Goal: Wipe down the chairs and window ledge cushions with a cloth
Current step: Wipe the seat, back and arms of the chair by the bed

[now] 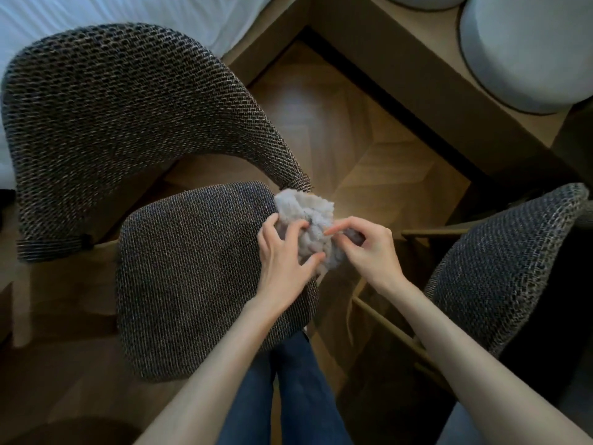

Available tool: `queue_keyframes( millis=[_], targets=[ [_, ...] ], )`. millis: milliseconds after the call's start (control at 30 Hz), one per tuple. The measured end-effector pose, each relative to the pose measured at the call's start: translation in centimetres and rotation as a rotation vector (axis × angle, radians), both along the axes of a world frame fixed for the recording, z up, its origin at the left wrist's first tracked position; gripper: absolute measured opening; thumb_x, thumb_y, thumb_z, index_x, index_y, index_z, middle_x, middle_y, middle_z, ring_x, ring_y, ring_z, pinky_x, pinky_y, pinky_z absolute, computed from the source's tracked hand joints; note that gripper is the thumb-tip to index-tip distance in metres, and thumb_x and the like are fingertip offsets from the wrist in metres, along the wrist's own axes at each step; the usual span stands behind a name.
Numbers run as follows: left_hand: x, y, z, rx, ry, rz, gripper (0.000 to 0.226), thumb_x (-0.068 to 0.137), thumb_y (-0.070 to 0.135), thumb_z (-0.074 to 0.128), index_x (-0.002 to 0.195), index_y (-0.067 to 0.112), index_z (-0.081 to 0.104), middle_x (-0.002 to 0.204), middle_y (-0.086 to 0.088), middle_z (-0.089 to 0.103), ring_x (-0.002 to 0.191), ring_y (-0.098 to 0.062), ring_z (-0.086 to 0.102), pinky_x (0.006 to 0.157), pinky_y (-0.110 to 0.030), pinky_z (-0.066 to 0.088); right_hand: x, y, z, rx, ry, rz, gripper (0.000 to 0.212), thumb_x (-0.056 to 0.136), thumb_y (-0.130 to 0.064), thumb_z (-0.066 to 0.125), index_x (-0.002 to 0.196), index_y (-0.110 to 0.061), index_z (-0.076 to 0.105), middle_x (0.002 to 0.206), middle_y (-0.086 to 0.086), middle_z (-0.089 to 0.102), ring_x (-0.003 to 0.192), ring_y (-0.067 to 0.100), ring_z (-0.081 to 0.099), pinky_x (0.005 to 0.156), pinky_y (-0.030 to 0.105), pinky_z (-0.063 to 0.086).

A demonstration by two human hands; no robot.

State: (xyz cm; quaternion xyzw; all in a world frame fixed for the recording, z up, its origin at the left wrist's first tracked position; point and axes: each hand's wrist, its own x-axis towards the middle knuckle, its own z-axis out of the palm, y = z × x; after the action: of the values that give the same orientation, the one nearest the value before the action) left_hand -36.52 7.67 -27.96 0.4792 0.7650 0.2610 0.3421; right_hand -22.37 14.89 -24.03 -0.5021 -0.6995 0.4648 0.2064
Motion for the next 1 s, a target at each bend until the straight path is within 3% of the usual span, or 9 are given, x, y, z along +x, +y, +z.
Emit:
queue_keyframes(
  millis=[100,233,367,500,633,733,800,867,1000],
  targets=[
    [-2.1,0.0,1.2,0.085,0.046,0.036,0.044,0.080,0.030,0.073,0.120,0.019,0.057,0.134,-0.008,0.025,0.125,-0.019,0.018,0.107,-0.034,0.025,-1.8,1.0,1.1,-0.060,0.136,0.082,0.015,0.086,0.001,0.064,0.090,-0.012,0.071,0.102,-0.001,0.071,0.102,0.012,0.065,0.085,0.028,0.054],
    [-4.6,-0.7,2.1,0.121,0.167,0.159,0.027,0.083,0.019,0.070,0.107,0.011,0.061,0.137,-0.014,0.024,0.127,-0.026,0.019,0.105,-0.030,0.022,-4.2,1.3,1.4,-0.155,0.216,0.041,0.024,0.086,0.003,0.063,0.107,-0.008,0.066,0.115,0.000,0.065,0.112,0.009,0.060,0.094,0.023,0.048],
    [-7.6,-3.0,1.9,0.081,0.210,0.312,0.029,0.088,0.018,0.064,0.111,0.004,0.053,0.135,-0.013,0.028,0.123,-0.022,0.024,0.101,-0.022,0.021,-5.2,2.3,0.0,-0.074,-0.038,-0.118,0.032,0.092,-0.008,0.055,0.122,-0.017,0.058,0.125,-0.012,0.050,0.128,0.009,0.043,0.110,0.026,0.029],
    [-8.4,-3.3,1.1,-0.017,0.012,0.489,0.038,0.094,0.026,0.055,0.124,0.004,0.045,0.130,-0.006,0.036,0.120,-0.017,0.035,0.098,-0.022,0.028,-6.2,3.7,-2.1,-0.207,-0.162,-0.092,0.045,0.100,-0.026,0.046,0.143,-0.023,0.038,0.148,-0.003,0.040,0.134,0.011,0.035,0.109,0.027,0.027],
    [-6.2,-0.1,-0.5,-0.037,-0.331,0.563,0.030,0.096,0.031,0.051,0.117,0.011,0.044,0.111,0.003,0.048,0.105,-0.016,0.055,0.075,-0.021,0.047,-6.9,4.8,-4.1,-0.282,-0.109,-0.046,0.041,0.104,-0.030,0.034,0.144,-0.027,0.039,0.149,-0.007,0.041,0.132,0.003,0.035,0.101,0.012,0.023],
    [-2.8,3.9,-2.0,-0.031,-0.528,0.533,0.045,0.096,0.033,0.051,0.133,0.011,0.037,0.129,-0.003,0.042,0.120,-0.017,0.048,0.095,-0.034,0.048,-6.9,4.8,-5.6,-0.291,-0.071,-0.026,0.040,0.105,-0.029,0.031,0.145,-0.027,0.039,0.153,-0.005,0.034,0.140,0.008,0.030,0.112,0.019,0.021],
    [-0.7,6.6,-3.2,-0.036,-0.557,0.564,0.050,0.097,0.034,0.049,0.136,0.009,0.032,0.136,-0.008,0.038,0.126,-0.022,0.042,0.106,-0.043,0.039,-6.8,4.3,-6.7,-0.311,-0.029,-0.070,0.041,0.106,-0.027,0.030,0.146,-0.024,0.036,0.148,-0.008,0.039,0.130,0.002,0.041,0.103,0.009,0.030],
    [0.8,8.6,-4.6,-0.025,-0.546,0.635,0.048,0.096,0.035,0.050,0.133,0.009,0.032,0.137,-0.010,0.037,0.126,-0.026,0.039,0.104,-0.040,0.035,-6.6,4.1,-7.4,-0.324,0.017,-0.156,0.040,0.106,-0.026,0.029,0.144,-0.019,0.039,0.131,-0.013,0.048,0.109,-0.011,0.050,0.084,-0.004,0.034],
    [2.1,9.2,-7.2,0.091,-0.422,0.730,0.042,0.097,0.034,0.047,0.128,0.008,0.036,0.134,-0.010,0.041,0.120,-0.026,0.038,0.084,-0.022,0.026,-6.4,4.2,-8.7,-0.288,0.005,-0.186,0.041,0.106,-0.036,0.025,0.142,-0.029,0.042,0.137,-0.017,0.050,0.124,-0.001,0.046,0.101,0.013,0.035]
  ],
)
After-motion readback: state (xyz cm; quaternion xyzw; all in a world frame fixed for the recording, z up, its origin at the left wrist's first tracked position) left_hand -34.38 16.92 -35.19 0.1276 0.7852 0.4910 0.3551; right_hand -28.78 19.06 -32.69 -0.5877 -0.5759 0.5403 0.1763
